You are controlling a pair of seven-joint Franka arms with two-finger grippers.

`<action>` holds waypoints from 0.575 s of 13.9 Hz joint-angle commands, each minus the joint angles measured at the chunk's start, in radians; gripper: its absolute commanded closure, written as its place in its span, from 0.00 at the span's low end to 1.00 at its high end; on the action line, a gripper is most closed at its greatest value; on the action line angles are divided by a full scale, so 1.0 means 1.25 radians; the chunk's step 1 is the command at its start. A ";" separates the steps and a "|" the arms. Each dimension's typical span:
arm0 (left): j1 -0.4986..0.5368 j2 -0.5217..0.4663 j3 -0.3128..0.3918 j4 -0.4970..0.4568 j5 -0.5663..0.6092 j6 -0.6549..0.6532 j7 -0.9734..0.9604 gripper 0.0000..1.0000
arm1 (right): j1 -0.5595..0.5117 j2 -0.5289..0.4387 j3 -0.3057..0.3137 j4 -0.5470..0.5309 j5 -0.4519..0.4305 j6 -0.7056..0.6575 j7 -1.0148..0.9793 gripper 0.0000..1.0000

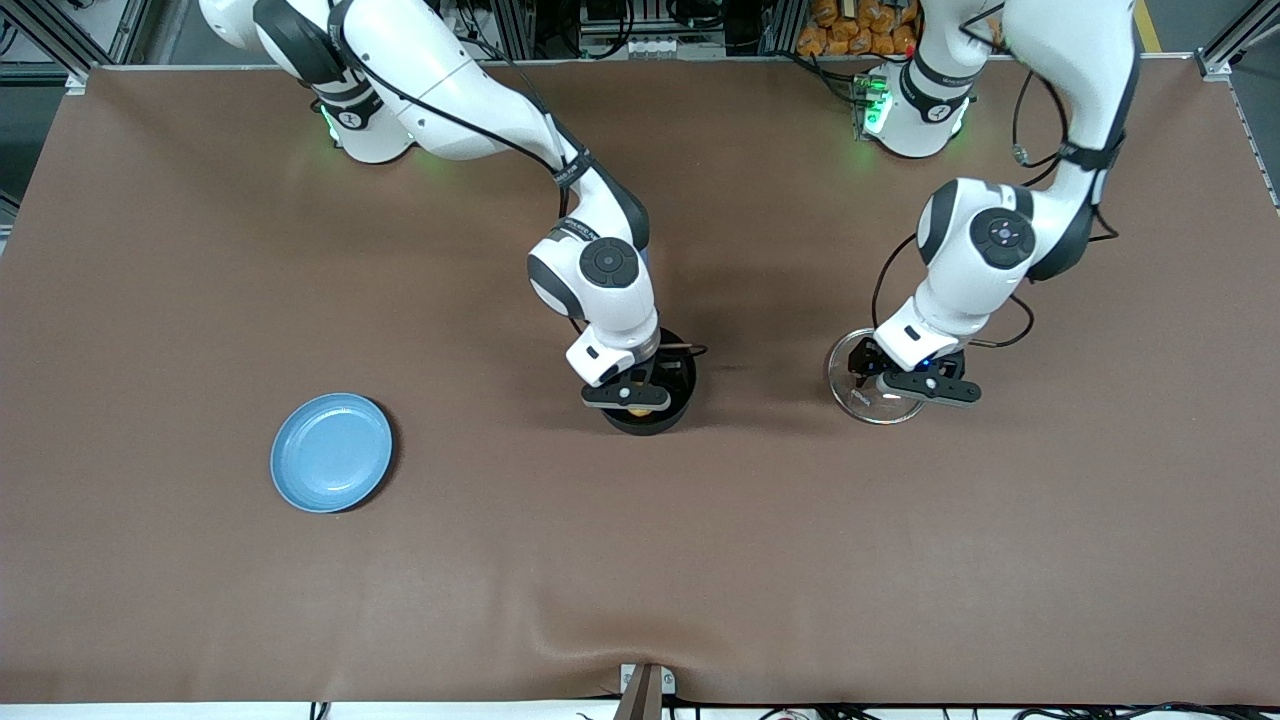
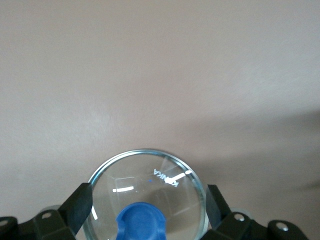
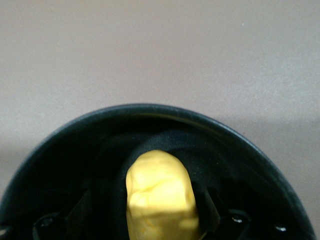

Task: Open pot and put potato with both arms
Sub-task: 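Move the potato over the pot while the left gripper lowers the lid, then open the right gripper to drop the potato while the left gripper releases the lid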

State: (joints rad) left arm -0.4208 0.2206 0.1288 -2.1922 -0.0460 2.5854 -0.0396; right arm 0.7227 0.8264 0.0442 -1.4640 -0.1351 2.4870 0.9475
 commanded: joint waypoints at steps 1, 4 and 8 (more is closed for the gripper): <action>-0.007 -0.037 -0.002 0.148 -0.014 -0.229 0.010 0.00 | -0.009 -0.030 0.000 0.016 -0.012 -0.065 0.005 0.00; -0.011 -0.035 -0.007 0.311 -0.015 -0.425 -0.015 0.00 | -0.012 -0.058 0.000 0.086 -0.011 -0.213 0.004 0.00; -0.013 -0.044 -0.018 0.434 -0.007 -0.524 -0.061 0.00 | -0.064 -0.127 0.001 0.122 -0.005 -0.333 -0.040 0.00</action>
State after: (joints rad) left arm -0.4345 0.1541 0.1103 -1.7358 -0.0460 1.9973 -0.0870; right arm 0.6937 0.7242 0.0311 -1.3095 -0.1351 2.1231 0.9404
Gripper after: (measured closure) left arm 0.000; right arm 0.000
